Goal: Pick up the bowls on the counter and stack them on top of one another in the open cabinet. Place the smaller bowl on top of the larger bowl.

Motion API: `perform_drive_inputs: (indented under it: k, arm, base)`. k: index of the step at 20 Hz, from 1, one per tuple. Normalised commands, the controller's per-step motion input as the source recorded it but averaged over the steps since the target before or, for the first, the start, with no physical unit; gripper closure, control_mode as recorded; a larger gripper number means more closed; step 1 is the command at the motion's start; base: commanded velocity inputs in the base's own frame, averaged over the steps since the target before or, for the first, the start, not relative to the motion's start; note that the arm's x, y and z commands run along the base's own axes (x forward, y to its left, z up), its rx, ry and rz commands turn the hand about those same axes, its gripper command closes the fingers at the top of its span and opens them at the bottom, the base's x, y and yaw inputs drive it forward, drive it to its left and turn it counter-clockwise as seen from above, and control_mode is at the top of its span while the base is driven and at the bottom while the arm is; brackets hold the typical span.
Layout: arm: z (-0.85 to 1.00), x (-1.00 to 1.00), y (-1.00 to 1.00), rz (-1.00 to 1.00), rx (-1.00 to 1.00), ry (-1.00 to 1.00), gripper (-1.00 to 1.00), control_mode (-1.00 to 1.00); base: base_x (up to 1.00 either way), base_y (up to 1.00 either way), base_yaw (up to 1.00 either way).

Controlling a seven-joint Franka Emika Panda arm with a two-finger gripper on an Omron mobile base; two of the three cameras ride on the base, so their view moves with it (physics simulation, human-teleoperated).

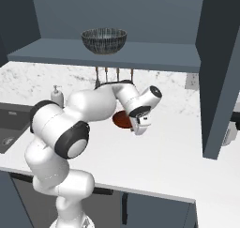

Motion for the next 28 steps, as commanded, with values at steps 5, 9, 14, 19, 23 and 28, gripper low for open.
perform_drive_inputs:
  k: [5, 9, 14, 19, 23, 28]
  arm:
    - [-0.51, 0.38, 0.0, 0.04, 0.0, 0.0, -1.0, -1.0]
    - [-0.44, 0.16, 0.0, 0.03, 0.0, -0.03, -1.0, -1.0]
    - [-0.35, 0.37, 0.0, 0.01, 0.0, 0.0, -1.0, -1.0]
    - [-0.17, 0.36, 0.0, 0.0, 0.0, 0.0, -1.0, -1.0]
    - [-0.22, 0.34, 0.0, 0.0, 0.0, 0.01, -1.0, -1.0]
    - [-0.31, 0.3, 0.0, 0.0, 0.0, 0.0, -1.0, -1.0]
  base:
    - [0.0, 0.0, 0.0]
    - [0.0, 0.0, 0.0]
    - [0.0, 0.0, 0.0]
    - [0.0, 0.0, 0.0]
    - [0.0, 0.0, 0.0]
    - [0.0, 0.0, 0.0]
